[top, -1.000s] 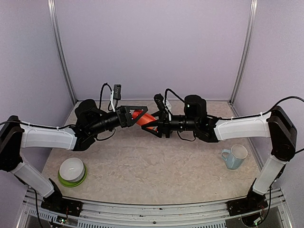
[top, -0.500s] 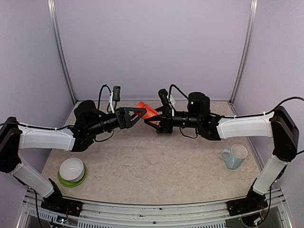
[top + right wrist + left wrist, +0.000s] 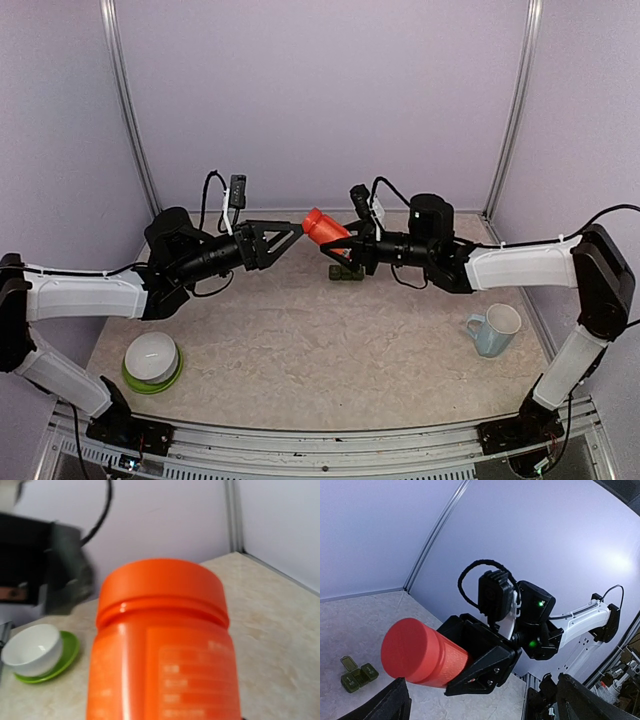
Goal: Sort the pills into containers
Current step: Unscrew the lid of the pill bottle from the pill bottle.
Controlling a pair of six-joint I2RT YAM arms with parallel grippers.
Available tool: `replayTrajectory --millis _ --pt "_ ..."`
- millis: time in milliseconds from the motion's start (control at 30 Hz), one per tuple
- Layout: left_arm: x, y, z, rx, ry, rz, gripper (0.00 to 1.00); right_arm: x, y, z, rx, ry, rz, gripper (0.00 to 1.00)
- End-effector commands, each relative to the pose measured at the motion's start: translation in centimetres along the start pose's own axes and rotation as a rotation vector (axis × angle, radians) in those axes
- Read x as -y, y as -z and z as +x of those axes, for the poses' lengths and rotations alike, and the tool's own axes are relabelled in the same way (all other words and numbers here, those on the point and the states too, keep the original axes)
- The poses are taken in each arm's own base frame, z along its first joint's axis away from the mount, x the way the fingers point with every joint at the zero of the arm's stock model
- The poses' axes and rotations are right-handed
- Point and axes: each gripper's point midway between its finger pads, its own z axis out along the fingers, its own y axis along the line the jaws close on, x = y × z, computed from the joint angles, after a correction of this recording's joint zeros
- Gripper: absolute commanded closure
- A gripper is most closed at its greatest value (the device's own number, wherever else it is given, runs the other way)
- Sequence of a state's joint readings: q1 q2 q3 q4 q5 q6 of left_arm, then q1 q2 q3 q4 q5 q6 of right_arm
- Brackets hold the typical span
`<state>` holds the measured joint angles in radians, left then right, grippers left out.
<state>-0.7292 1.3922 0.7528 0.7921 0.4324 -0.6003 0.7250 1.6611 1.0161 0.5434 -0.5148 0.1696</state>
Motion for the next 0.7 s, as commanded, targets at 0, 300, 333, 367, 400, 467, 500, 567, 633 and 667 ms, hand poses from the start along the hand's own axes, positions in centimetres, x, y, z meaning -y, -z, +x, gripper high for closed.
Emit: replayTrajectory --millis 0,300,333,367,400,467,500,567,633,667 --pt "-0.7 0.7 -2.3 0.049 -0.045 -0.052 0.01 -3.3 1.5 -3.8 0.124 0.088 -0.133 0.85" --pt "0.4 -0.8 -3.9 0.051 -0.126 0.035 0.01 -7.1 0.4 -3.6 0.135 0.09 -0.313 0.85" --pt "0.8 -1.1 -3.9 0.049 -0.134 0.054 0.01 -7.3 0.2 -3.6 0.137 0.087 -0.321 0.85" --pt "1.1 -1.4 -3.6 0.04 -0.138 0.071 0.01 -7.5 0.2 -3.6 0.14 0.083 -0.331 0.85" --pt "1.4 -1.7 -3.4 0.032 -0.141 0.085 0.01 -7.6 0.1 -3.7 0.146 0.082 -0.336 0.85" --pt "1.7 -2.2 -2.8 0.013 -0.14 0.106 0.01 -7.7 0.0 -3.8 0.149 0.076 -0.345 0.86" --pt "1.8 -2.4 -2.5 0.004 -0.138 0.115 0.01 -7.6 -0.2 -3.9 0.149 0.072 -0.346 0.85" --pt "2.1 -2.6 -2.1 -0.001 -0.136 0.133 0.01 -7.6 -0.4 -3.7 0.144 0.063 -0.353 0.86" --pt "2.3 -2.8 -1.8 -0.008 -0.134 0.151 0.01 -7.7 -0.5 -3.6 0.144 0.056 -0.36 0.86" --pt "2.4 -2.9 -1.7 -0.009 -0.134 0.156 0.01 -7.6 -0.6 -3.5 0.141 0.05 -0.359 0.86"
